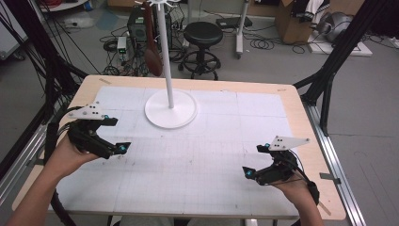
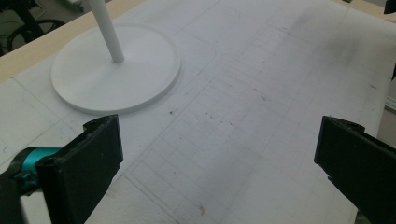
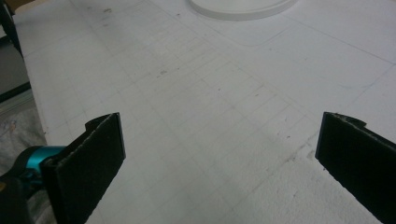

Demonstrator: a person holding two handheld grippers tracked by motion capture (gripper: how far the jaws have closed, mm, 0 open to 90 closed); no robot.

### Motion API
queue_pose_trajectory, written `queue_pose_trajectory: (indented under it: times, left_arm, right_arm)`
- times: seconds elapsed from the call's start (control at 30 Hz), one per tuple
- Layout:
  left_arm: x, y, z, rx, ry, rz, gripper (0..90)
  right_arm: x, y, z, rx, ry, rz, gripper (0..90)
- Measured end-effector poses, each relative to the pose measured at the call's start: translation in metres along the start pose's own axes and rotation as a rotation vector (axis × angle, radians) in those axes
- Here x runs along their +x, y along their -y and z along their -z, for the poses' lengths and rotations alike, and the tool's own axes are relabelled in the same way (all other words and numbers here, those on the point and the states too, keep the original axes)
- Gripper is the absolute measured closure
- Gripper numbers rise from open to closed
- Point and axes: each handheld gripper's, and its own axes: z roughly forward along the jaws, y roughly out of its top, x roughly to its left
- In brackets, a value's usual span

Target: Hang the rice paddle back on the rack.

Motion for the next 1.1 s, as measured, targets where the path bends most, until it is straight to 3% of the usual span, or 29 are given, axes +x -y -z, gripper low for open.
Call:
queue_pose_trajectory:
  times: [0.3,0.47,0.83,1.1]
  left_arm:
    - [-0.010,0.009,-0.008,-0.007,0.010,-0.019,1.7]
    - [-0.012,0.017,-0.013,-0.008,0.019,-0.002,1.7]
    - [-0.010,0.037,-0.021,-0.009,0.014,0.014,1.7]
    - [-0.007,0.042,-0.023,-0.017,-0.003,0.024,1.7]
  right_arm:
    - [0.001,-0.002,0.001,-0.018,-0.004,0.019,0.5]
    - [0.003,-0.002,0.002,-0.025,-0.004,0.015,0.5]
    - [0.004,-0.002,0.004,-0.028,0.001,0.023,0.5]
    - [0.006,-0.003,0.006,-0.038,0.005,0.030,0.5]
